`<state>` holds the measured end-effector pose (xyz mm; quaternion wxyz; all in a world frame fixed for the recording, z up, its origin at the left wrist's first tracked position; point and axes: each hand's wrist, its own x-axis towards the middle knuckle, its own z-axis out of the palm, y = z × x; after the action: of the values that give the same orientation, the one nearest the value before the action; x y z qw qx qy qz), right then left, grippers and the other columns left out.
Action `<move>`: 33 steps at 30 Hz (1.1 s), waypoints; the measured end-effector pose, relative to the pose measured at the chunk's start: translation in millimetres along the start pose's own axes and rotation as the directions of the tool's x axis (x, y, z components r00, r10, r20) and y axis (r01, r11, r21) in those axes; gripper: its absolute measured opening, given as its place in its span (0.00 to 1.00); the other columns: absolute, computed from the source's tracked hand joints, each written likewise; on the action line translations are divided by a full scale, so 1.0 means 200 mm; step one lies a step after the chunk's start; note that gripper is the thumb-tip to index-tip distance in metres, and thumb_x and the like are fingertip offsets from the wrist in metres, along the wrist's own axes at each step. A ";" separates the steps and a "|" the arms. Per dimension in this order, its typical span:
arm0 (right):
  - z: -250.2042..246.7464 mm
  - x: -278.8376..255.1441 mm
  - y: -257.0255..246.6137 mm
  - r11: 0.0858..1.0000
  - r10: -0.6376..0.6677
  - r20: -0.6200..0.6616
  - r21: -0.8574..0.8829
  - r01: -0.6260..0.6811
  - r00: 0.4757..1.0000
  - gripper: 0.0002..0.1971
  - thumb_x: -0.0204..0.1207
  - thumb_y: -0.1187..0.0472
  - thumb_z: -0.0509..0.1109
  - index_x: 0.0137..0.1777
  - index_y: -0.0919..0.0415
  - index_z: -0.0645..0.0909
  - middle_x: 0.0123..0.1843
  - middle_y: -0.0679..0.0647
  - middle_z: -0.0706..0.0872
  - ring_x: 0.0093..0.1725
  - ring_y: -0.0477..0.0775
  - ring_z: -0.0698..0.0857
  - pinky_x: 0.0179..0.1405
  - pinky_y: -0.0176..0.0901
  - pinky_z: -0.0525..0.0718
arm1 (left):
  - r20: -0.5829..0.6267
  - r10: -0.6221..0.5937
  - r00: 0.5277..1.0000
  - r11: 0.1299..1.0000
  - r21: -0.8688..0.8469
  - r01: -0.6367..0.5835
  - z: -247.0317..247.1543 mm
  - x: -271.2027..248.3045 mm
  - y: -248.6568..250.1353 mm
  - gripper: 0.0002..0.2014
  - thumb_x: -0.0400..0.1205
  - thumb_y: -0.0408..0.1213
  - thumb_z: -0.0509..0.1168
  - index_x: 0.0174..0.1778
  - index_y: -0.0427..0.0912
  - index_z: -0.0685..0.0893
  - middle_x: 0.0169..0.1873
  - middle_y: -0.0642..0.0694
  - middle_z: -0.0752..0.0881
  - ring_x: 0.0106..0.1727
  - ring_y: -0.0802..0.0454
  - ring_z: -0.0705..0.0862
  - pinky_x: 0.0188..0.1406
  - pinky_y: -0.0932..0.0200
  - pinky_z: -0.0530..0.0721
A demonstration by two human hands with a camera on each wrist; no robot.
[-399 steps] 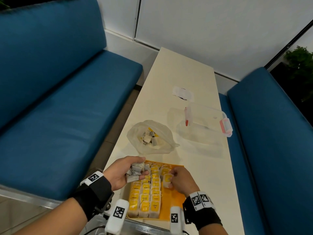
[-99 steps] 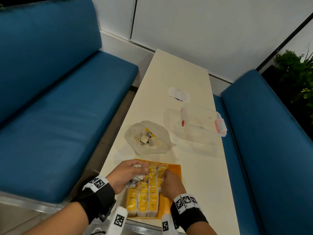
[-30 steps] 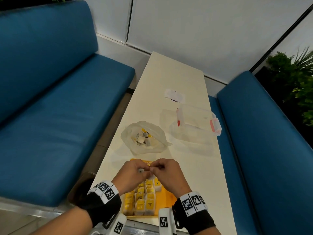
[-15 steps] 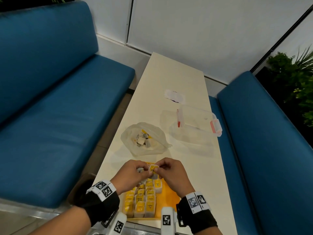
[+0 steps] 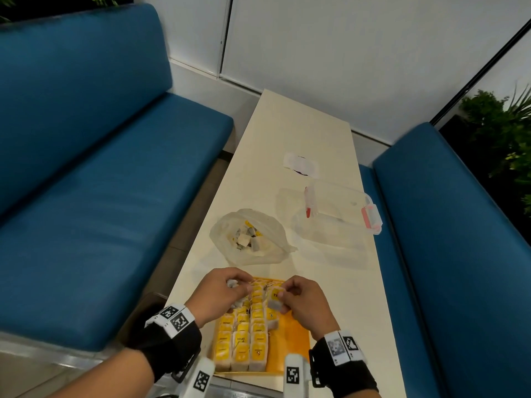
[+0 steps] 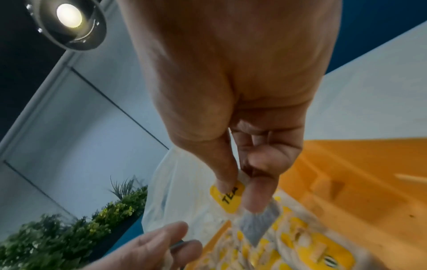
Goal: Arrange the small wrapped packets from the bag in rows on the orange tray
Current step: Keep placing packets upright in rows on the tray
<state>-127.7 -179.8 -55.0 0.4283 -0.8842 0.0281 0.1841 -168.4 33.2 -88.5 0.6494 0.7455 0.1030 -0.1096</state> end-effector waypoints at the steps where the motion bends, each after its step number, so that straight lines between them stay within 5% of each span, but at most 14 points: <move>1: 0.01 0.00 0.02 0.999 0.022 0.028 -0.030 -0.021 0.999 0.05 0.77 0.68 0.73 0.41 0.61 0.82 0.33 0.57 0.87 0.28 0.52 0.88 0.22 0.35 0.77 | -0.002 0.005 1.000 1.000 0.007 -0.005 0.00 0.00 0.00 0.05 0.80 0.40 0.76 0.50 0.54 0.93 0.50 0.54 0.92 0.48 0.56 0.91 0.34 0.60 0.90; 7: 0.03 0.00 0.10 0.949 0.147 0.122 -0.297 -0.106 0.982 0.07 0.79 0.66 0.69 0.42 0.54 0.77 0.39 0.54 0.88 0.32 0.49 0.90 0.29 0.41 0.84 | -0.019 0.018 1.000 0.992 0.125 -0.015 0.00 0.03 -0.05 0.10 0.81 0.43 0.76 0.57 0.56 0.90 0.55 0.59 0.89 0.58 0.59 0.87 0.51 0.59 0.89; 11: 0.05 0.00 0.11 0.881 0.170 0.127 -0.465 -0.093 0.977 0.10 0.77 0.67 0.66 0.40 0.50 0.73 0.52 0.55 0.86 0.49 0.57 0.90 0.36 0.42 0.83 | -0.039 0.032 0.999 0.975 0.223 -0.023 -0.01 0.04 -0.08 0.12 0.81 0.43 0.75 0.60 0.57 0.88 0.59 0.57 0.88 0.63 0.58 0.84 0.68 0.54 0.84; 13: 0.06 0.01 0.11 0.847 0.182 0.162 -0.528 -0.070 0.970 0.09 0.77 0.68 0.64 0.43 0.52 0.74 0.56 0.57 0.85 0.54 0.58 0.89 0.36 0.39 0.80 | -0.043 0.031 0.999 0.971 0.236 -0.020 0.00 0.04 -0.09 0.11 0.81 0.44 0.74 0.59 0.58 0.88 0.59 0.57 0.87 0.63 0.57 0.85 0.66 0.52 0.85; 17: 0.10 0.02 0.12 0.771 0.233 0.187 -0.634 -0.064 0.954 0.12 0.80 0.70 0.62 0.61 0.63 0.81 0.63 0.60 0.83 0.62 0.59 0.85 0.57 0.46 0.85 | -0.029 0.014 0.999 0.969 0.246 -0.006 0.00 0.04 -0.09 0.11 0.81 0.45 0.74 0.60 0.57 0.88 0.58 0.58 0.86 0.59 0.56 0.86 0.59 0.49 0.89; 19: 0.12 0.02 0.14 0.767 0.257 0.178 -0.635 -0.088 0.950 0.14 0.80 0.71 0.61 0.63 0.66 0.81 0.61 0.61 0.84 0.61 0.61 0.86 0.56 0.46 0.85 | -0.021 0.008 1.000 0.969 0.247 -0.002 -0.01 0.04 -0.09 0.12 0.81 0.45 0.74 0.60 0.56 0.88 0.59 0.58 0.87 0.60 0.56 0.86 0.59 0.50 0.89; 27: 0.18 0.02 0.15 0.801 0.291 0.117 -0.573 -0.175 0.950 0.11 0.73 0.71 0.71 0.52 0.60 0.77 0.55 0.57 0.83 0.62 0.59 0.85 0.51 0.45 0.83 | -0.001 -0.010 1.000 0.960 0.280 0.010 -0.01 0.04 -0.08 0.15 0.80 0.46 0.75 0.63 0.54 0.88 0.59 0.55 0.88 0.58 0.56 0.87 0.56 0.50 0.90; 30: 0.19 0.02 0.15 0.823 0.265 0.091 -0.540 -0.176 0.960 0.10 0.75 0.69 0.69 0.52 0.59 0.75 0.61 0.60 0.84 0.62 0.60 0.84 0.54 0.45 0.83 | -0.003 -0.020 1.000 0.962 0.273 0.020 -0.01 0.04 -0.08 0.14 0.80 0.47 0.75 0.62 0.55 0.88 0.58 0.55 0.87 0.56 0.56 0.87 0.54 0.51 0.91; 33: 0.20 0.01 0.16 0.855 0.229 0.063 -0.489 -0.170 0.971 0.07 0.76 0.69 0.66 0.48 0.57 0.73 0.56 0.59 0.84 0.56 0.58 0.84 0.52 0.44 0.82 | -0.003 -0.027 1.000 0.963 0.268 0.027 -0.01 0.04 -0.09 0.14 0.80 0.48 0.75 0.61 0.56 0.88 0.59 0.55 0.87 0.55 0.57 0.88 0.51 0.53 0.91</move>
<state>-143.8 -169.0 -101.5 0.1749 -0.9425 0.0476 0.2808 -165.9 38.2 -107.0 0.5410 0.8250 0.0970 -0.1318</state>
